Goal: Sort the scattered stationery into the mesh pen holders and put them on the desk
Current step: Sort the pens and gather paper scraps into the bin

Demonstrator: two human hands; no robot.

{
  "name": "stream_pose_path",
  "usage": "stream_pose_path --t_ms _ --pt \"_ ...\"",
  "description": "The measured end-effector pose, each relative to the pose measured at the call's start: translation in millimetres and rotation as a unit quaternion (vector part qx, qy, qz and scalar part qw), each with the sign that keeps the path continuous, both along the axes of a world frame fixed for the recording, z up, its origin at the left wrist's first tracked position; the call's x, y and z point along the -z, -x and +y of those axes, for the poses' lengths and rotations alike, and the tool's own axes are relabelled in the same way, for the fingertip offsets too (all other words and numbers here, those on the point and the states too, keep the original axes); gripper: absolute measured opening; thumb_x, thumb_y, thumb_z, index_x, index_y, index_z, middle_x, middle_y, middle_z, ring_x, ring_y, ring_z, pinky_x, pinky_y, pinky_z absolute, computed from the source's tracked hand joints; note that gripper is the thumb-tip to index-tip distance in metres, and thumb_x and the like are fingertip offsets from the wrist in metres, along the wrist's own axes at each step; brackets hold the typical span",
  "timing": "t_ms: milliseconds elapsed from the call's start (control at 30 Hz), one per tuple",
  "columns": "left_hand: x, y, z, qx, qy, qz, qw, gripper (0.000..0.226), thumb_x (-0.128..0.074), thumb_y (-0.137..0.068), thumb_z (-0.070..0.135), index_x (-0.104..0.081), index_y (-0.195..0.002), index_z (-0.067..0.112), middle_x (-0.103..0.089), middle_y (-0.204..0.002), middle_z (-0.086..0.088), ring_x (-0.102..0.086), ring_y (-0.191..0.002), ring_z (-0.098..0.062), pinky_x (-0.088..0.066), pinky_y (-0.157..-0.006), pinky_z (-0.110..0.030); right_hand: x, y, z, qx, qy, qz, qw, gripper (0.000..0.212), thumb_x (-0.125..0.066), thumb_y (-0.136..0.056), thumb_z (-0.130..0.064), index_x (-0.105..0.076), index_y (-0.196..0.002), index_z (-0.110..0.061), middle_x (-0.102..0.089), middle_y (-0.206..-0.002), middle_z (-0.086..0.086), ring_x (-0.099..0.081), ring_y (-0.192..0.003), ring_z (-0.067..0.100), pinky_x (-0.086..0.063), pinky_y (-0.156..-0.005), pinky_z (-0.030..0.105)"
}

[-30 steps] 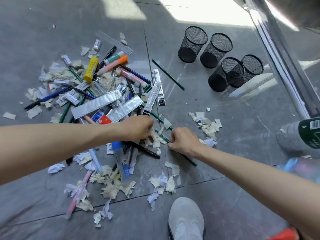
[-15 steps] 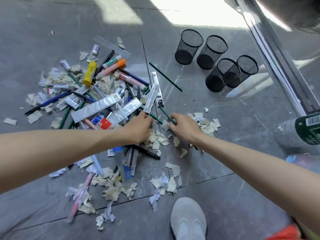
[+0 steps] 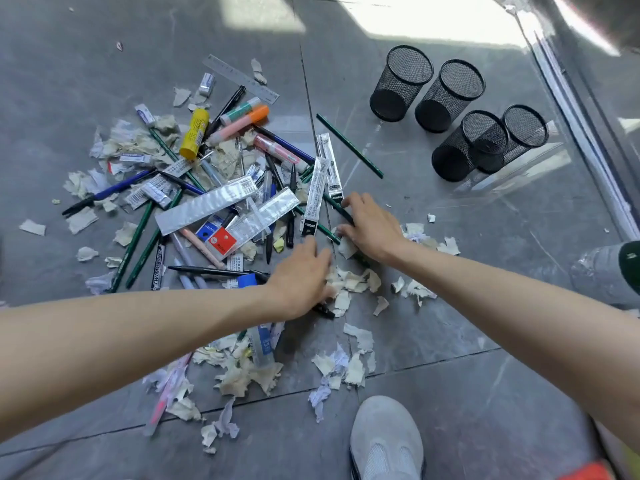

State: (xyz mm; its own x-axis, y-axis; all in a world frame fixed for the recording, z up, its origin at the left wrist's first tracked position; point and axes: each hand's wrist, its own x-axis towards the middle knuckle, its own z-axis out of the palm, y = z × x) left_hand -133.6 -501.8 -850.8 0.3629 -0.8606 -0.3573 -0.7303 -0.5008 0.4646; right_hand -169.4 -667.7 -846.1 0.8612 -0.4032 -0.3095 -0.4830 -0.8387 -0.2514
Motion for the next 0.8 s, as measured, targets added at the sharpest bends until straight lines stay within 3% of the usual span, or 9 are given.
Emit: stream_pose_path --t_ms 133,233,333,433,500,567,633,700,800 --pt "6 22 -8 0.063 -0.012 -0.042 0.997 0.039 -0.064 -0.084 0.019 -0.038 -0.112 0.009 -0.033 -0.112 -0.012 -0.045 -0.093 -0.031 -0.036 -0.062 -0.037 0 17 5 -0.015 -0.034 0.005 0.999 0.032 -0.060 -0.088 -0.035 -0.050 -0.111 -0.015 -0.057 -0.113 0.007 -0.055 -0.101 0.027 -0.038 -0.074 0.034" --pt "12 27 -14 0.087 -0.007 -0.020 0.996 0.030 -0.055 -0.082 0.000 -0.040 -0.108 0.007 -0.037 -0.105 -0.013 -0.048 -0.076 -0.034 -0.033 -0.056 -0.040 2 30 8 -0.004 -0.056 0.033 0.998 0.016 -0.060 -0.086 -0.021 -0.056 -0.100 -0.014 -0.063 -0.106 0.009 -0.058 -0.098 0.029 -0.042 -0.075 0.034" --pt "16 36 -24 0.078 0.018 -0.006 0.997 0.021 -0.049 -0.083 -0.001 -0.046 -0.102 0.007 -0.039 -0.097 -0.011 -0.051 -0.076 -0.034 -0.031 -0.058 -0.038 2 49 4 0.041 -0.093 -0.003 0.995 0.005 -0.059 -0.083 -0.008 -0.059 -0.086 -0.011 -0.066 -0.090 0.013 -0.059 -0.089 0.030 -0.048 -0.073 0.038" --pt "17 49 -41 -0.032 0.054 0.129 0.990 0.019 -0.056 -0.083 0.007 -0.053 -0.101 0.006 -0.043 -0.095 -0.009 -0.054 -0.083 -0.031 -0.035 -0.065 -0.032 1 74 -5 0.069 -0.092 0.007 0.993 0.009 -0.056 -0.078 -0.002 -0.060 -0.079 -0.010 -0.065 -0.081 0.009 -0.059 -0.084 0.029 -0.044 -0.067 0.035" --pt "12 58 -52 -0.088 0.072 0.285 0.952 0.036 -0.064 -0.074 0.008 -0.057 -0.109 0.005 -0.055 -0.100 -0.013 -0.059 -0.089 -0.027 -0.043 -0.071 -0.029 0 93 -11 0.097 -0.071 0.017 0.993 0.011 -0.055 -0.076 -0.004 -0.061 -0.079 -0.013 -0.062 -0.083 0.006 -0.059 -0.088 0.027 -0.039 -0.065 0.031" --pt "10 62 -56 -0.122 0.102 0.335 0.929 0.051 -0.062 -0.074 0.003 -0.052 -0.123 0.007 -0.053 -0.116 -0.013 -0.057 -0.103 -0.022 -0.046 -0.087 -0.029 -3 112 -17 0.108 -0.007 0.019 0.994 0.013 -0.057 -0.076 -0.010 -0.062 -0.087 -0.016 -0.057 -0.096 0.005 -0.054 -0.095 0.024 -0.038 -0.067 0.030" --pt "9 55 -53 -0.091 0.111 0.262 0.954 0.054 -0.054 -0.079 -0.003 -0.046 -0.131 0.008 -0.049 -0.126 -0.009 -0.049 -0.114 -0.020 -0.041 -0.098 -0.030 -8 126 -25 0.081 0.050 -0.016 0.995 0.025 -0.058 -0.077 -0.013 -0.060 -0.101 -0.014 -0.049 -0.110 0.007 -0.047 -0.103 0.025 -0.039 -0.069 0.031" --pt "12 41 -45 -0.039 0.108 0.139 0.984 0.051 -0.049 -0.081 -0.001 -0.048 -0.130 0.012 -0.050 -0.125 -0.007 -0.045 -0.117 -0.023 -0.039 -0.098 -0.036 -9 125 -33 0.083 0.051 -0.034 0.995 0.040 -0.055 -0.079 -0.014 -0.055 -0.118 -0.013 -0.041 -0.130 0.011 -0.038 -0.120 0.030 -0.043 -0.086 0.036" --pt "23 25 -39 0.001 0.108 0.058 0.992 0.050 -0.046 -0.083 0.001 -0.047 -0.132 0.014 -0.049 -0.122 -0.007 -0.043 -0.113 -0.025 -0.039 -0.093 -0.038 -1 111 -51 0.131 -0.014 0.024 0.991 0.053 -0.048 -0.093 -0.031 -0.033 -0.144 -0.026 0.000 -0.158 0.007 0.000 -0.145 0.029 -0.013 -0.116 0.047"
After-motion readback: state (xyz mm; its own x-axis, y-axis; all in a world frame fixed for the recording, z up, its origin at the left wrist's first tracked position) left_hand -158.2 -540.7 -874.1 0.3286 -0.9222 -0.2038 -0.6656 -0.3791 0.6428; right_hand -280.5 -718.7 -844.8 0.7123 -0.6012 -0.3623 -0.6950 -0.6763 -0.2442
